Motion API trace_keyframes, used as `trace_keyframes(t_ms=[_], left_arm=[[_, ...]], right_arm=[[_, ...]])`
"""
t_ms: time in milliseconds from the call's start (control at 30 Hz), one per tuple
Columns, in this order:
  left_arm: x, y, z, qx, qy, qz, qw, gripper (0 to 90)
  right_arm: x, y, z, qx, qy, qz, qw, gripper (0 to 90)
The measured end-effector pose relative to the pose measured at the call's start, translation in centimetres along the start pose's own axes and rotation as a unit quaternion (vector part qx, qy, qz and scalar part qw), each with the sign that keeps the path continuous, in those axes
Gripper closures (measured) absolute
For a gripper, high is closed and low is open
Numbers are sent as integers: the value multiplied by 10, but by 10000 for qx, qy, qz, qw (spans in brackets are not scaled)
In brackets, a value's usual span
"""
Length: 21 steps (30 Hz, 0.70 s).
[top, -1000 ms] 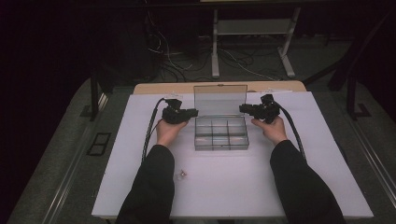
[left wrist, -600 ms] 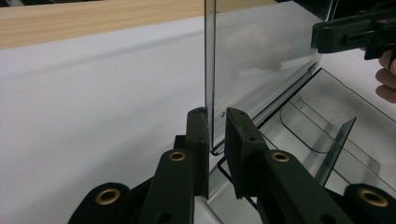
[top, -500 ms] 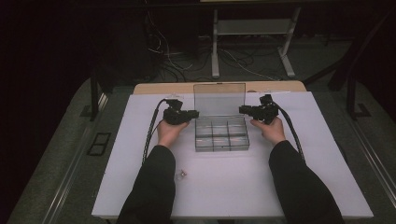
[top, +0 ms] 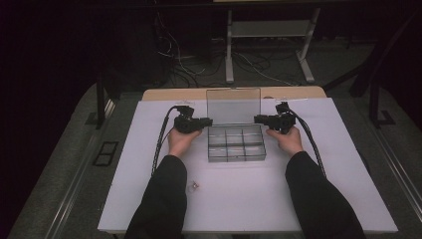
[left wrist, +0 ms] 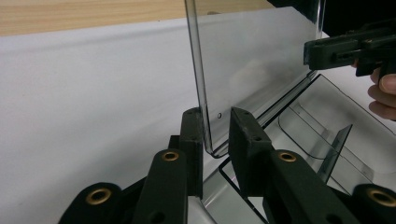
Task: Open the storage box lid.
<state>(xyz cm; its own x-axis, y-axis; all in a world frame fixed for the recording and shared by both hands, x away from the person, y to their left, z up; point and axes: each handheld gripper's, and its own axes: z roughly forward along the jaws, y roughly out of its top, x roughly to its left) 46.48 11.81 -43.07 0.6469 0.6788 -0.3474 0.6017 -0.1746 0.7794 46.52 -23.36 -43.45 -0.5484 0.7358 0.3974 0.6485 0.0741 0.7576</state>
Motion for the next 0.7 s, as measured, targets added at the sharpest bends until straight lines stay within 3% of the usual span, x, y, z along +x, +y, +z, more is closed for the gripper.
trace_keyframes(t_ms=[433, 700], left_arm=[[1, -2, 5, 38, -80, -135, 9999, 662], [1, -2, 5, 33, -82, -212, 9997, 646]], right_arm=[[-3, -3, 0, 69, 60, 384, 9992, 739], [-2, -4, 1, 47, 9, 476, 9989, 720]])
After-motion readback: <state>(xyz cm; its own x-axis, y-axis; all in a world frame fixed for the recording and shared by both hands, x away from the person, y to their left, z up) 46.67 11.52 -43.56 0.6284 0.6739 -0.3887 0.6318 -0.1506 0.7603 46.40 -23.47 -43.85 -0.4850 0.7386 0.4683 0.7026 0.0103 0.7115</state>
